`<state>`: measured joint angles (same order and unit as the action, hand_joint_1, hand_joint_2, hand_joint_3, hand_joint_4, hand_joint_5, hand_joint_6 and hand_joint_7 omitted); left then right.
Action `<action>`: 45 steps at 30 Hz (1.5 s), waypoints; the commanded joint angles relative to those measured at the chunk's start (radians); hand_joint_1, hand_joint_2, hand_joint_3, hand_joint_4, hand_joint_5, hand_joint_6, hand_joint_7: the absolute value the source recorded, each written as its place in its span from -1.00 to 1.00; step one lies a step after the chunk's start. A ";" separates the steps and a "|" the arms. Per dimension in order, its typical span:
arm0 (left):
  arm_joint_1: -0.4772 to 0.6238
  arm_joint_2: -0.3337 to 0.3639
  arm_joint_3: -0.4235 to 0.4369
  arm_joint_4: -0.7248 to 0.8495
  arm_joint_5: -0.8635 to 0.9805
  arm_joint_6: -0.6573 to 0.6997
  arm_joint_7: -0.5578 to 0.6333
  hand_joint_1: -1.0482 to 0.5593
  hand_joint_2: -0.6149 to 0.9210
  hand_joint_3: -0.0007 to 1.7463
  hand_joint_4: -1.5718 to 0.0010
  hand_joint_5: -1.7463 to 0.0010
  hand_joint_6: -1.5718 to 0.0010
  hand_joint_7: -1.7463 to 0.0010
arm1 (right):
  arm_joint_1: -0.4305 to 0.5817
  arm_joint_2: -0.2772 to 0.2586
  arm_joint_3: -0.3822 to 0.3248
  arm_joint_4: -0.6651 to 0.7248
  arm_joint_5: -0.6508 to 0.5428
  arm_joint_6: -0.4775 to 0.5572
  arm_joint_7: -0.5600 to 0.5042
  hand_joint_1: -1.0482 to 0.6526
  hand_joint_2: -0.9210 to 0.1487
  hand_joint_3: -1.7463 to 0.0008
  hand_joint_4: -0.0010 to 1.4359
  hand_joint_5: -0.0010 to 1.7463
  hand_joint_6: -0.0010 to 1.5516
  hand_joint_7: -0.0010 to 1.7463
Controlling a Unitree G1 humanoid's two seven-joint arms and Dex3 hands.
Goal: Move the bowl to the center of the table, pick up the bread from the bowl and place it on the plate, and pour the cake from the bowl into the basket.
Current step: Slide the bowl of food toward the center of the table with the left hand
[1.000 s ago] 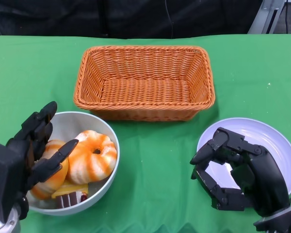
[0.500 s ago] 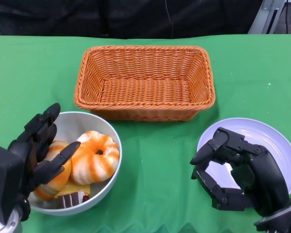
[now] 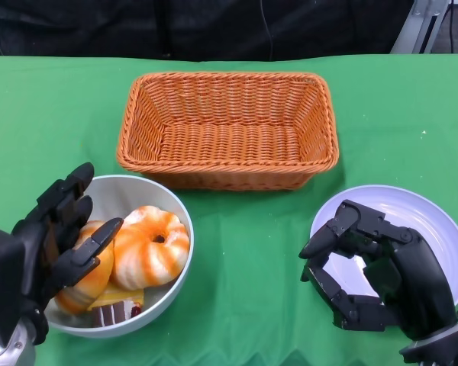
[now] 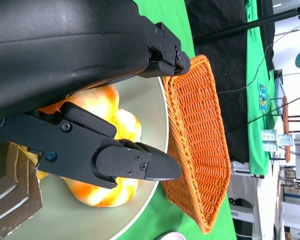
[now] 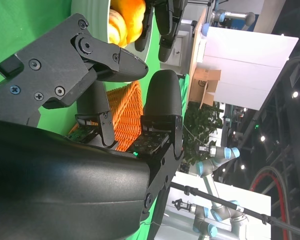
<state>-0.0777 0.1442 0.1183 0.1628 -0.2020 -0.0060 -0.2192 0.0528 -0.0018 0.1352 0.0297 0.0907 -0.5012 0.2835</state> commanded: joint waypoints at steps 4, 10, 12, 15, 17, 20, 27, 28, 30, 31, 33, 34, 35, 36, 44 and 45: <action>0.008 -0.016 -0.013 0.035 -0.014 0.023 -0.024 -0.44 1.00 -0.73 0.79 0.98 0.74 0.99 | 0.005 -0.008 -0.003 -0.008 0.002 -0.003 -0.002 -0.02 -0.17 -0.11 -0.01 0.72 -0.11 0.43; 0.004 -0.028 -0.006 0.045 -0.038 0.027 -0.029 -0.40 1.00 -0.71 0.80 0.99 0.74 1.00 | 0.008 -0.005 -0.002 -0.009 -0.001 -0.005 -0.005 -0.02 -0.15 -0.11 0.00 0.72 -0.11 0.44; 0.004 -0.028 -0.007 0.041 -0.048 0.034 -0.034 -0.41 1.00 -0.71 0.80 0.99 0.74 0.99 | 0.007 -0.006 -0.002 -0.008 0.003 -0.004 -0.002 -0.02 -0.16 -0.12 0.00 0.72 -0.11 0.44; 0.005 -0.035 -0.004 0.035 -0.069 0.038 -0.045 -0.40 1.00 -0.73 0.79 0.98 0.73 0.99 | 0.008 -0.004 -0.002 -0.006 0.003 -0.005 -0.003 -0.01 -0.16 -0.12 0.00 0.72 -0.11 0.44; 0.005 -0.037 -0.004 0.033 -0.083 0.043 -0.053 -0.39 1.00 -0.73 0.78 0.98 0.73 1.00 | 0.007 -0.003 -0.003 -0.001 -0.005 -0.009 -0.009 -0.01 -0.16 -0.12 0.00 0.72 -0.10 0.44; 0.004 -0.040 -0.004 0.032 -0.098 0.048 -0.062 -0.39 1.00 -0.73 0.80 0.99 0.75 1.00 | 0.005 -0.003 -0.003 0.004 -0.005 -0.012 -0.009 -0.02 -0.15 -0.12 0.01 0.72 -0.10 0.44; 0.002 -0.040 -0.012 0.023 -0.111 0.066 -0.073 -0.41 1.00 -0.73 0.82 1.00 0.76 1.00 | 0.001 -0.001 -0.002 0.016 0.007 -0.019 0.002 0.00 -0.14 -0.13 0.01 0.73 -0.11 0.44; 0.001 -0.041 -0.014 0.022 -0.110 0.068 -0.071 -0.41 1.00 -0.71 0.82 1.00 0.76 1.00 | 0.000 -0.002 -0.003 0.017 0.005 -0.021 0.001 0.00 -0.14 -0.13 0.01 0.73 -0.11 0.44; 0.001 -0.045 -0.017 0.018 -0.111 0.073 -0.068 -0.41 1.00 -0.70 0.82 1.00 0.76 1.00 | 0.001 0.000 -0.002 0.016 0.004 -0.021 -0.001 0.01 -0.14 -0.14 0.02 0.73 -0.11 0.44; 0.001 -0.046 -0.017 0.017 -0.111 0.074 -0.067 -0.42 1.00 -0.69 0.82 1.00 0.76 1.00 | 0.002 0.001 -0.002 0.016 0.005 -0.020 -0.002 0.01 -0.13 -0.14 0.02 0.73 -0.11 0.44; 0.000 -0.049 -0.017 0.014 -0.113 0.075 -0.068 -0.42 1.00 -0.69 0.82 1.00 0.76 1.00 | 0.003 0.000 -0.002 0.015 0.000 -0.020 -0.005 0.01 -0.13 -0.14 0.02 0.73 -0.11 0.44; 0.000 -0.050 -0.017 0.015 -0.112 0.072 -0.069 -0.42 1.00 -0.69 0.82 1.00 0.76 1.00 | 0.003 -0.001 -0.003 0.017 -0.004 -0.023 -0.006 0.01 -0.13 -0.14 0.02 0.72 -0.10 0.44; -0.001 -0.051 -0.018 0.015 -0.112 0.070 -0.070 -0.41 1.00 -0.69 0.83 1.00 0.76 1.00 | 0.003 -0.001 -0.003 0.018 -0.006 -0.026 -0.007 0.00 -0.14 -0.14 0.02 0.72 -0.10 0.44; -0.001 -0.052 -0.018 0.016 -0.112 0.068 -0.071 -0.41 1.00 -0.68 0.83 1.00 0.76 1.00 | 0.003 -0.002 -0.003 0.019 -0.008 -0.028 -0.007 0.00 -0.14 -0.14 0.02 0.72 -0.10 0.45; 0.006 -0.042 -0.016 0.009 -0.084 -0.006 -0.075 -0.42 1.00 -0.69 0.81 0.98 0.76 0.99 | 0.007 0.000 -0.003 0.018 -0.007 -0.027 -0.009 0.01 -0.14 -0.14 0.01 0.71 -0.11 0.44; 0.006 -0.042 -0.016 0.010 -0.084 -0.009 -0.075 -0.42 1.00 -0.69 0.81 0.98 0.76 0.99 | 0.007 0.000 -0.003 0.018 -0.007 -0.027 -0.009 0.01 -0.14 -0.14 0.01 0.71 -0.11 0.44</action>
<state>-0.0921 0.1010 0.1143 0.1689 -0.2999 -0.0166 -0.2775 0.0529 0.0002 0.1352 0.0492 0.0837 -0.5160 0.2813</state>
